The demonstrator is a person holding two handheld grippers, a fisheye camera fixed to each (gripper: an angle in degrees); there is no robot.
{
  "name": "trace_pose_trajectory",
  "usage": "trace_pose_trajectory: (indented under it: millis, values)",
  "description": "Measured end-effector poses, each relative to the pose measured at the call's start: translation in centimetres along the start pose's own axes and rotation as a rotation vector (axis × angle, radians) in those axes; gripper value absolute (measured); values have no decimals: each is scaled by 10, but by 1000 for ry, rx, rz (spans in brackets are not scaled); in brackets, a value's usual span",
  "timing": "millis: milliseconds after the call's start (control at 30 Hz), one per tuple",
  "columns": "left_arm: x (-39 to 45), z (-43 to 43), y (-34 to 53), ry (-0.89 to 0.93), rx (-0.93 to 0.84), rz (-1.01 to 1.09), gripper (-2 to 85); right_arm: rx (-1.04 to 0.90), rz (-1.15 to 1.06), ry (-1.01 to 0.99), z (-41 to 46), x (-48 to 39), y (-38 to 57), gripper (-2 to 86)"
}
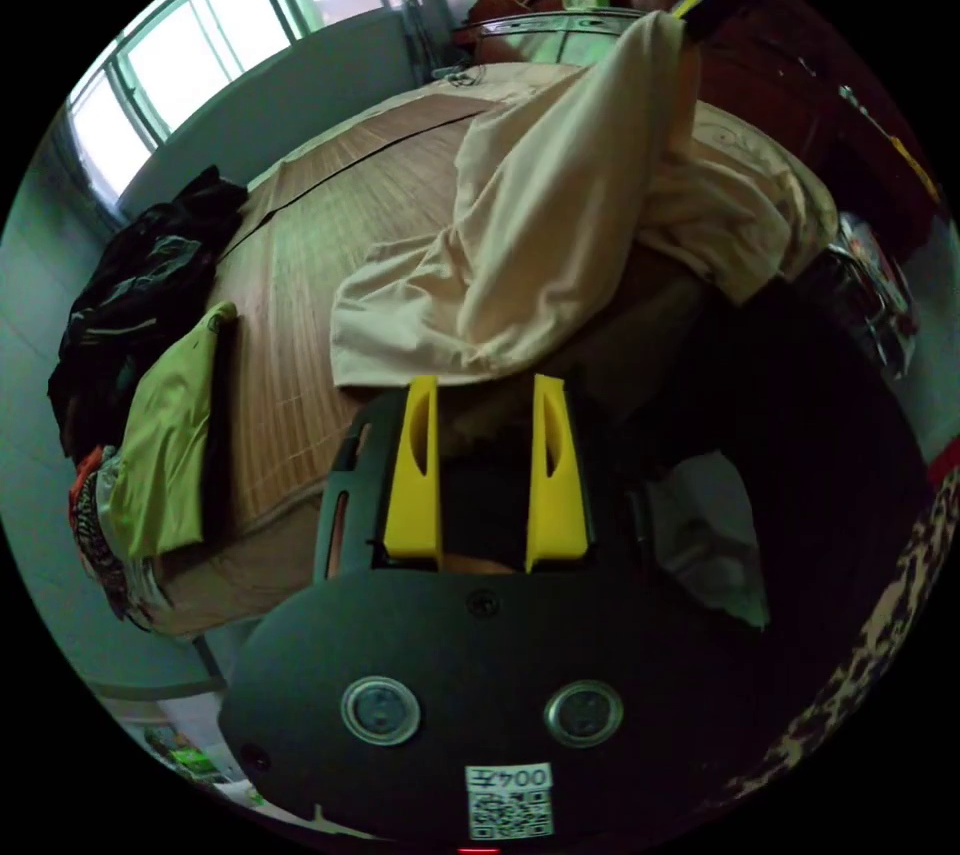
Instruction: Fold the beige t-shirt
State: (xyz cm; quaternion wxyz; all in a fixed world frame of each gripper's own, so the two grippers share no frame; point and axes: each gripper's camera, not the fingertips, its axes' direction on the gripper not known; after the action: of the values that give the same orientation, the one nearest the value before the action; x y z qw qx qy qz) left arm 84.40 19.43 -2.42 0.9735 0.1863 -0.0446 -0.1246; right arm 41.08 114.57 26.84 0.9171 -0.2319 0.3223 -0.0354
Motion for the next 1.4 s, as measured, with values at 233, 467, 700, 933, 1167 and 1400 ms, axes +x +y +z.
trace_pose_trajectory:
  millis: [233, 467, 700, 933, 1167, 1400]
  values:
    - [48, -27, 31, -39, -26, 73, 131, 57, 358, -76, 71, 63, 129, 27]
    - [101, -40, 8, -159, 26, 285, 135, 231, 549, -93, 94, 61, 235, 67]
    - [167, -3, -4, -417, -11, 738, 141, 387, 633, -265, 93, 41, 339, 42]
    - [166, 29, -4, -507, -36, 943, 132, 405, 707, -322, 98, 18, 421, 0]
    - [106, 16, -30, -444, 13, 778, 30, 413, 705, -336, 93, -10, 451, 13]
    - [-38, -55, -81, 159, -29, 342, 16, 511, 550, -501, 85, -48, 418, 91]
